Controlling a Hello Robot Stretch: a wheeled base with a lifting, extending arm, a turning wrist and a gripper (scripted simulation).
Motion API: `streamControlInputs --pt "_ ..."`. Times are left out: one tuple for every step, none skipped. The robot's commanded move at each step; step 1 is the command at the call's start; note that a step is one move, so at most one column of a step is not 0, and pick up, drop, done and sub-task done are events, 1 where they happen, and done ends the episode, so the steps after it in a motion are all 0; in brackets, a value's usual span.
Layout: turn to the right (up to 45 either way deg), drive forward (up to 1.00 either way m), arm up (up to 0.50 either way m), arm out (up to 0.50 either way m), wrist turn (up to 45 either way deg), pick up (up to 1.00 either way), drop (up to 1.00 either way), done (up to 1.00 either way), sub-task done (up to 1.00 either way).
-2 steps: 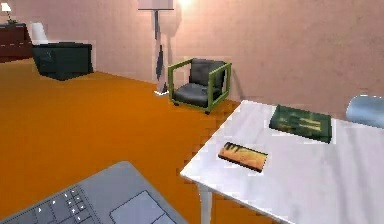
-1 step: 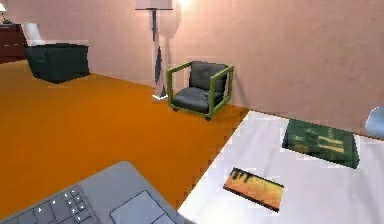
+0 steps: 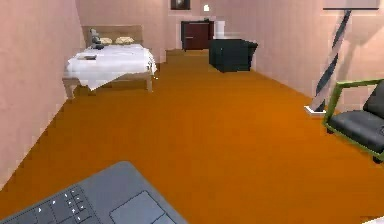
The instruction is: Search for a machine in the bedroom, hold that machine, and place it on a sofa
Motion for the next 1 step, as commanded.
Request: streamControlInputs --pt "-45.0 0.0 0.0 0.0 0.0 0.0 0.0 0.0 0.0"
